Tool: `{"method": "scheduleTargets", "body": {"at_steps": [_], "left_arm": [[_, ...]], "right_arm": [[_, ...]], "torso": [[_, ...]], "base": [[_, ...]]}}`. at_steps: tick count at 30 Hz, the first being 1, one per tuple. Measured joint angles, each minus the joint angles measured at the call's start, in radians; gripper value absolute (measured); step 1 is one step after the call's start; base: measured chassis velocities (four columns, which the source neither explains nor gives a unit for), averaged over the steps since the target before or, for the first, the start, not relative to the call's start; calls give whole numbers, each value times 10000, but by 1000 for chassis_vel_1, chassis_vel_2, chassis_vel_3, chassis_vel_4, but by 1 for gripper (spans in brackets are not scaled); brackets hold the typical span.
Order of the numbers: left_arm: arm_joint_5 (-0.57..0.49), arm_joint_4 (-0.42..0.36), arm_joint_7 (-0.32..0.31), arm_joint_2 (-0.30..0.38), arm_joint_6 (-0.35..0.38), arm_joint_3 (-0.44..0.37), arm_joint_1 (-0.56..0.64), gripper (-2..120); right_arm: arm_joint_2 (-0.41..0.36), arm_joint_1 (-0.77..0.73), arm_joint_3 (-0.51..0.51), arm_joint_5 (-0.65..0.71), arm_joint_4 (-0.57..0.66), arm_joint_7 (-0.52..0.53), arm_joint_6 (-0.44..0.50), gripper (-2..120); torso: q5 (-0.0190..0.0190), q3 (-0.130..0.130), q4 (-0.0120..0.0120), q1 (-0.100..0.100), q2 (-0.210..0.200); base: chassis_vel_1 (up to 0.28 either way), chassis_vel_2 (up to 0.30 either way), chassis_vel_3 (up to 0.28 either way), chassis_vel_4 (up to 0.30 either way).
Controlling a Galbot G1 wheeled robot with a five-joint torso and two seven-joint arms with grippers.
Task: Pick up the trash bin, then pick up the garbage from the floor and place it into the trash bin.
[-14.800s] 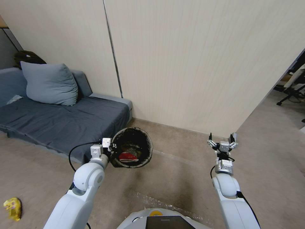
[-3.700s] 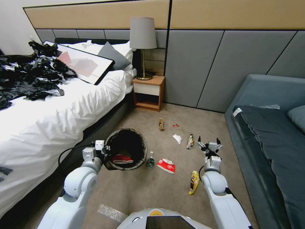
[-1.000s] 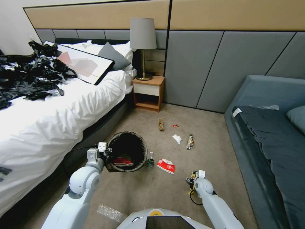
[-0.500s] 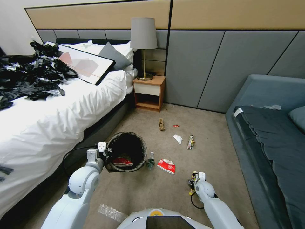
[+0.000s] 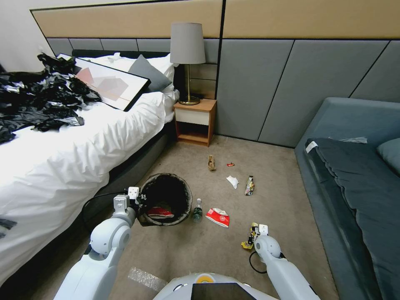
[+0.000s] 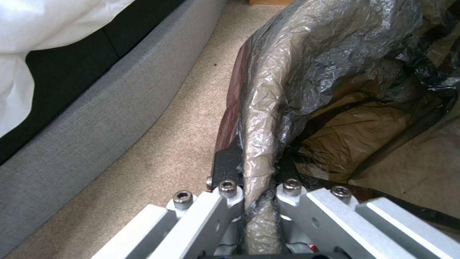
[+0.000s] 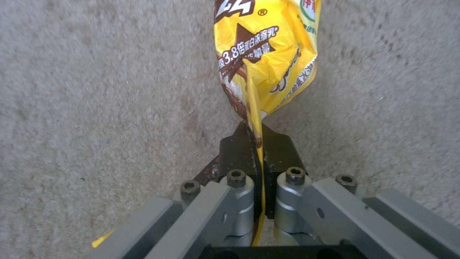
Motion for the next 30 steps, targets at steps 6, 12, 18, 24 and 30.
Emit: {"method": "scheduleTargets", "body": {"at_steps": [6,12,18,24,30], "left_arm": [[4,-4,-5,7,0,-12,2,0],[6,24,-7,47,0,-30,23,0],[9,62,-5,37,0,-7,19,0],[8,64,3,23,0,81,30,0],[39,104,5,-64,0,201,29,0]], "right_arm": [[-92,-197,141,189,683,34,33,0],[-418,-544,403,768,2638,292,-86,0],[-1162,-661,743,1558,4554,632,-325,0],[-2365,-241,881,2737,6406,934,-423,0],[-3377,1093,664,3631,7353,601,-192,0]], "torso": [[1,0,0,0,0],[1,-1,1,0,0],[2,-1,0,0,0],[1,-1,0,0,0],[0,-1,1,0,0]], "base": [[0,0,0,0],[0,0,0,0],[0,0,0,0],[0,0,0,0],[0,0,0,0]]}}
